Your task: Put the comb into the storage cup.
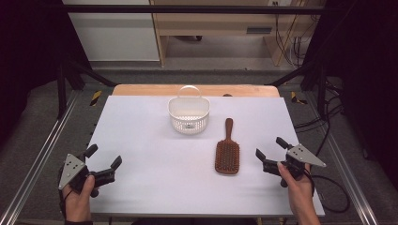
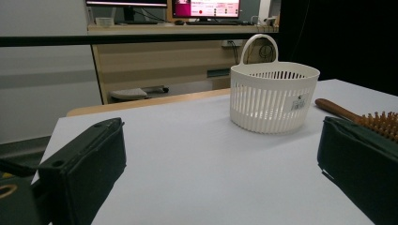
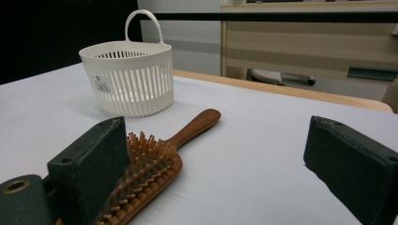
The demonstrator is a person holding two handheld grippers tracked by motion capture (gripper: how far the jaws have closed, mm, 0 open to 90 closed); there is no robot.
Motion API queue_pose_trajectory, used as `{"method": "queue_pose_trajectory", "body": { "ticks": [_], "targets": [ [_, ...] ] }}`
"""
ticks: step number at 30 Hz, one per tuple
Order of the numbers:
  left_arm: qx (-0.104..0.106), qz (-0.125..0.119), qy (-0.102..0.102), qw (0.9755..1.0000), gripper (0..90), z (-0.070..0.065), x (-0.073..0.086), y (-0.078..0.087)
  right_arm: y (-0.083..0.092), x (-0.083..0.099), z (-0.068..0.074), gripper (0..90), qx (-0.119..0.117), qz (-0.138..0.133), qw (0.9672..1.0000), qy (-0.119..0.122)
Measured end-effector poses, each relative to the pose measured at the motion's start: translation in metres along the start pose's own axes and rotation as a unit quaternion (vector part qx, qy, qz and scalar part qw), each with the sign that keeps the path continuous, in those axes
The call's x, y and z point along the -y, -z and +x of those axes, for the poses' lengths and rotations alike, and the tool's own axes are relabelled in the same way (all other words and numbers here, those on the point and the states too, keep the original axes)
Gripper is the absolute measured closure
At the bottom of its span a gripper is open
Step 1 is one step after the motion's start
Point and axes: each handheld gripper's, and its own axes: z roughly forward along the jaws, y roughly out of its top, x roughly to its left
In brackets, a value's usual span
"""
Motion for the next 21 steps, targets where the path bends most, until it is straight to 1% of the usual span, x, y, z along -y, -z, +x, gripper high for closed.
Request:
{"method": "queue_pose_trajectory", "body": {
  "ticks": [5, 7, 8, 10, 11, 13, 14, 15, 16, 18, 21],
  "targets": [
    [0.001, 0.0, -0.003, 1.0, 1.4, 0.0, 0.0, 0.0, -0.001, 0.0, 0.002, 7.1, -0.005, 0.005, 0.9999, -0.007],
    [0.001, 0.0, -0.004, 1.0, 1.5, -0.001, 0.0, 0.0, -0.002, 0.0, 0.002, 7.0, -0.006, 0.006, 0.9999, -0.006],
    [0.001, 0.0, -0.003, 1.0, 1.5, -0.001, 0.0, 0.0, -0.003, 0.001, 0.003, 6.5, -0.006, 0.011, 0.9999, -0.011],
    [0.001, 0.0, -0.004, 1.0, 1.5, -0.001, 0.0, 0.0, -0.003, 0.001, 0.002, 6.3, -0.005, 0.014, 0.9998, -0.013],
    [0.001, 0.002, -0.005, 1.0, 1.5, -0.001, 0.0, 0.0, -0.005, 0.001, 0.002, 6.1, 0.0, 0.018, 0.9997, -0.016],
    [0.002, 0.003, -0.005, 1.0, 1.6, -0.002, 0.0, 0.0, -0.006, 0.001, 0.003, 6.0, 0.002, 0.021, 0.9996, -0.018],
    [0.003, 0.004, -0.006, 1.0, 1.6, -0.003, 0.0, 0.0, -0.008, 0.002, 0.003, 5.8, 0.009, 0.03, 0.9993, -0.022],
    [0.004, 0.004, -0.008, 1.0, 1.6, -0.004, 0.001, 0.0, -0.008, 0.002, 0.003, 5.7, 0.011, 0.033, 0.9991, -0.024],
    [0.004, 0.004, -0.008, 1.0, 1.6, -0.004, 0.001, 0.0, -0.008, 0.002, 0.003, 5.7, 0.011, 0.033, 0.9991, -0.024],
    [0.004, 0.005, -0.008, 0.9999, 1.6, -0.005, 0.001, 0.0, -0.011, 0.001, 0.003, 6.0, 0.012, 0.035, 0.9986, -0.039],
    [0.004, 0.008, -0.01, 0.9999, 1.6, -0.005, 0.002, 0.001, -0.016, -0.001, 0.005, 8.0, 0.016, 0.039, 0.9983, -0.04]
  ]
}}
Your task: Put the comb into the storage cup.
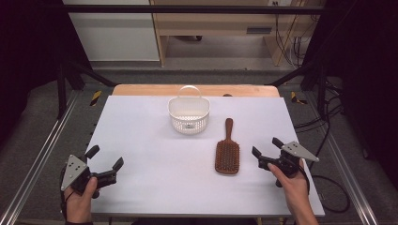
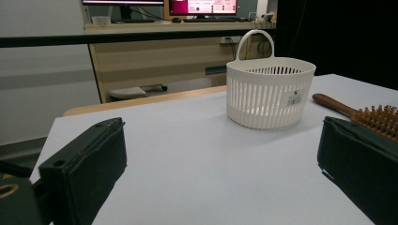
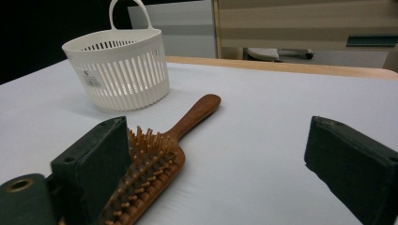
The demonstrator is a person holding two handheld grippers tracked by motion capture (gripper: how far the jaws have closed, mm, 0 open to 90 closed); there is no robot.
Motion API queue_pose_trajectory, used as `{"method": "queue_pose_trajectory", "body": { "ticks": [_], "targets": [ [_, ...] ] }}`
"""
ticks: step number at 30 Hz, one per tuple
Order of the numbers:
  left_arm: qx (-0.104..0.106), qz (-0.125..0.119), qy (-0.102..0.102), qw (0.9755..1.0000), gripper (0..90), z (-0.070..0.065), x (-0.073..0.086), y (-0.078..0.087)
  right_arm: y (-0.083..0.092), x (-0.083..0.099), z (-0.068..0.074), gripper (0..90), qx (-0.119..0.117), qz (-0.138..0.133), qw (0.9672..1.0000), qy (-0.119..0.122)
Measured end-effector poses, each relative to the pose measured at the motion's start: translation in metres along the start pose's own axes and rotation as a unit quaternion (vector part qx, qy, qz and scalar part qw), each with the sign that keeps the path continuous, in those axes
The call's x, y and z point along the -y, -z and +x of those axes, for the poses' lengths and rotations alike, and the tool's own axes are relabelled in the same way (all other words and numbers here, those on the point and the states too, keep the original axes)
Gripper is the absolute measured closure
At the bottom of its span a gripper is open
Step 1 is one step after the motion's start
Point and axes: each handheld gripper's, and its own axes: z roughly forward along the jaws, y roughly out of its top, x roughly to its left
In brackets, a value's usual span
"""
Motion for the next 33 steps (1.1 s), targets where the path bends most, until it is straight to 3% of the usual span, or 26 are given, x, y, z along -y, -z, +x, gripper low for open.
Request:
{"method": "queue_pose_trajectory", "body": {
  "ticks": [8, 9, 11, 12, 13, 14, 17, 18, 19, 20, 25, 26, 33],
  "targets": [
    [0.003, 0.004, 0.0, 1.0, 1.7, -0.001, 0.001, 0.001, -0.028, -0.03, 0.004, 17.4, 0.02, 0.028, 0.999, 0.03],
    [0.004, 0.005, -0.002, 1.0, 1.7, -0.001, 0.001, 0.001, -0.039, -0.04, 0.004, 21.4, 0.026, 0.035, 0.9977, 0.052],
    [0.007, 0.004, 0.0, 1.0, 1.7, -0.002, 0.002, 0.0, -0.045, -0.044, 0.004, 22.8, 0.025, 0.037, 0.997, 0.063],
    [0.01, 0.006, -0.003, 0.9999, 1.7, -0.004, 0.002, 0.0, -0.057, -0.052, 0.003, 27.4, 0.018, 0.051, 0.9966, 0.062],
    [0.01, 0.006, -0.003, 0.9999, 1.7, -0.004, 0.002, 0.0, -0.057, -0.052, 0.003, 27.4, 0.018, 0.051, 0.9966, 0.062],
    [0.011, 0.007, -0.005, 0.9999, 1.7, -0.004, 0.002, 0.0, -0.068, -0.059, 0.004, 33.6, 0.019, 0.061, 0.9952, 0.074],
    [0.013, 0.005, -0.005, 0.9999, 1.7, -0.004, 0.001, 0.0, -0.077, -0.067, 0.004, 37.8, 0.015, 0.074, 0.9941, 0.079],
    [0.014, 0.005, -0.005, 0.9999, 1.7, -0.004, 0.001, -0.001, -0.084, -0.074, 0.005, 44.5, 0.009, 0.083, 0.9931, 0.082],
    [0.014, 0.005, -0.005, 0.9999, 1.7, -0.004, 0.001, -0.001, -0.084, -0.074, 0.005, 44.5, 0.009, 0.083, 0.9931, 0.082],
    [0.014, 0.005, -0.005, 0.9999, 1.7, -0.004, 0.001, -0.001, -0.091, -0.079, 0.006, 53.0, 0.004, 0.095, 0.991, 0.095],
    [0.016, 0.007, -0.008, 0.9998, 1.7, -0.005, 0.001, -0.002, -0.105, -0.082, 0.008, 65.9, -0.008, 0.123, 0.9863, 0.11],
    [0.015, 0.007, -0.008, 0.9998, 1.7, -0.005, 0.001, -0.001, -0.111, -0.081, 0.01, 71.8, -0.012, 0.139, 0.9828, 0.121],
    [0.015, 0.006, -0.008, 0.9998, 1.7, -0.005, 0.001, -0.001, -0.125, -0.072, 0.012, 86.1, -0.025, 0.159, 0.9782, 0.132]
  ]
}}
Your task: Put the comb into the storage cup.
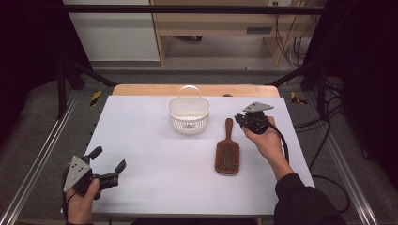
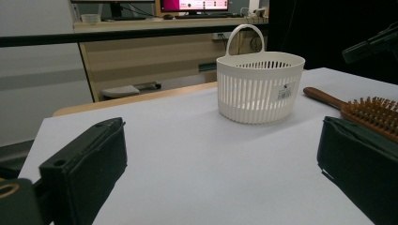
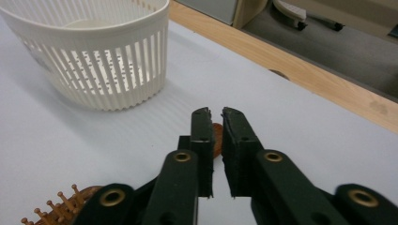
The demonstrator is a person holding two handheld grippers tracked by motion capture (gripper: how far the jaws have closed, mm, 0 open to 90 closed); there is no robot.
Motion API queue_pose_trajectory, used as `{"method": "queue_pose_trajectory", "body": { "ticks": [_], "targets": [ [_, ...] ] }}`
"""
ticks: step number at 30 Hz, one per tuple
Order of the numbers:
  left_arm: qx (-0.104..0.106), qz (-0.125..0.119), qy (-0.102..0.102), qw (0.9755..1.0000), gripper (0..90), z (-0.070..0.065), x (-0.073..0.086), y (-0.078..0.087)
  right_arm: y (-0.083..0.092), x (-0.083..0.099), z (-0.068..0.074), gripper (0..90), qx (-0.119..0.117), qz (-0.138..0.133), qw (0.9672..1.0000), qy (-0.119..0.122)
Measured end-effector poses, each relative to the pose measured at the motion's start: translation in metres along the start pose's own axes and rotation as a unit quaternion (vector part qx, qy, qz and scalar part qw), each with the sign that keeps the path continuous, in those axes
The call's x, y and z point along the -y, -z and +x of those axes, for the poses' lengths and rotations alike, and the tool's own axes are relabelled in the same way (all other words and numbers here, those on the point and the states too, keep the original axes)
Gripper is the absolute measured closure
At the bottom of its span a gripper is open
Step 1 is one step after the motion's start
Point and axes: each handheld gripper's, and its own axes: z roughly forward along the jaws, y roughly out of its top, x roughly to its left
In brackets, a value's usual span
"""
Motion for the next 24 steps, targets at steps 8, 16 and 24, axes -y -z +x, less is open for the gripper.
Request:
{"method": "queue_pose_trajectory", "body": {
  "ticks": [8, 16, 24],
  "targets": [
    [0.0, 0.002, -0.006, 1.0, 1.8, -0.001, 0.0, -0.001, -0.017, 0.007, 0.001, 90.0, -0.022, 0.018, 0.9996, -0.003],
    [0.002, 0.005, -0.01, 0.9999, 1.8, -0.002, 0.0, -0.002, -0.033, 0.012, 0.005, 90.0, -0.035, 0.04, 0.9986, -0.001],
    [0.002, 0.004, -0.007, 1.0, 1.9, -0.001, 0.0, -0.002, -0.046, 0.016, 0.018, 90.0, -0.05, 0.057, 0.997, 0.018]
  ]
}}
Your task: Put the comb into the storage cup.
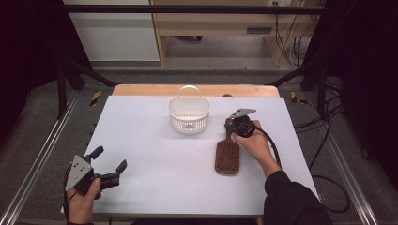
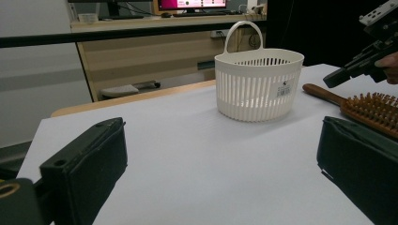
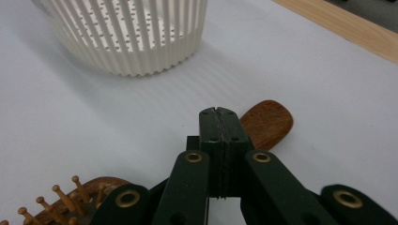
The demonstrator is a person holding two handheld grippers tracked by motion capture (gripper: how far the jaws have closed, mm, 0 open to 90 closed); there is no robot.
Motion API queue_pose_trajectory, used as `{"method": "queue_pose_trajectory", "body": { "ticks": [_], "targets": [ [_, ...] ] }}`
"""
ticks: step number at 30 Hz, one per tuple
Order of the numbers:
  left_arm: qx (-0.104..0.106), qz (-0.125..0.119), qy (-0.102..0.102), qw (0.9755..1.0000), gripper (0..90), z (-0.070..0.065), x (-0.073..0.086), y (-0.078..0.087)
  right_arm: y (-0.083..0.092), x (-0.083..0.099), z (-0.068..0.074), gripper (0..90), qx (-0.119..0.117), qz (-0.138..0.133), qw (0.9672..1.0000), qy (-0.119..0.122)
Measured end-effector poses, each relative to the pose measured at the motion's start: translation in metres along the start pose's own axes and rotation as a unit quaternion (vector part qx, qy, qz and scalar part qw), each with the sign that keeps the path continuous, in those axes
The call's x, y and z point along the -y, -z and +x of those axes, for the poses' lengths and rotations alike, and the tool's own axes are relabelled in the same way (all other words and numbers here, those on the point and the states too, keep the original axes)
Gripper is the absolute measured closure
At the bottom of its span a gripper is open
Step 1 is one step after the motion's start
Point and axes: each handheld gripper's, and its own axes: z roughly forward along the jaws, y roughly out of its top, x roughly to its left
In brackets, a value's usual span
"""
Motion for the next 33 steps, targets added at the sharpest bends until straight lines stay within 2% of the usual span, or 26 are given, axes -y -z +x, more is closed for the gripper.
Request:
{"method": "queue_pose_trajectory", "body": {
  "ticks": [8, 17, 22, 32, 33],
  "targets": [
    [0.003, 0.001, -0.001, 1.0, 1.9, -0.001, 0.0, 0.0, -0.008, 0.002, 0.006, 90.0, -0.005, 0.027, 0.9995, 0.017],
    [0.001, -0.001, 0.0, 1.0, 2.0, 0.0, 0.0, 0.0, -0.011, 0.005, 0.006, 90.0, -0.002, 0.052, 0.9982, 0.029],
    [0.001, 0.0, -0.001, 1.0, 2.0, 0.0, 0.0, 0.0, -0.007, 0.009, 0.003, 90.0, 0.001, 0.066, 0.9974, 0.029],
    [0.001, -0.001, -0.002, 1.0, 2.0, 0.0, -0.001, 0.001, 0.01, 0.022, -0.002, 90.0, 0.008, 0.082, 0.9966, 0.013],
    [0.001, -0.001, -0.002, 1.0, 2.0, 0.0, -0.001, 0.001, 0.015, 0.026, -0.003, 90.0, 0.008, 0.083, 0.9965, 0.004]
  ]
}}
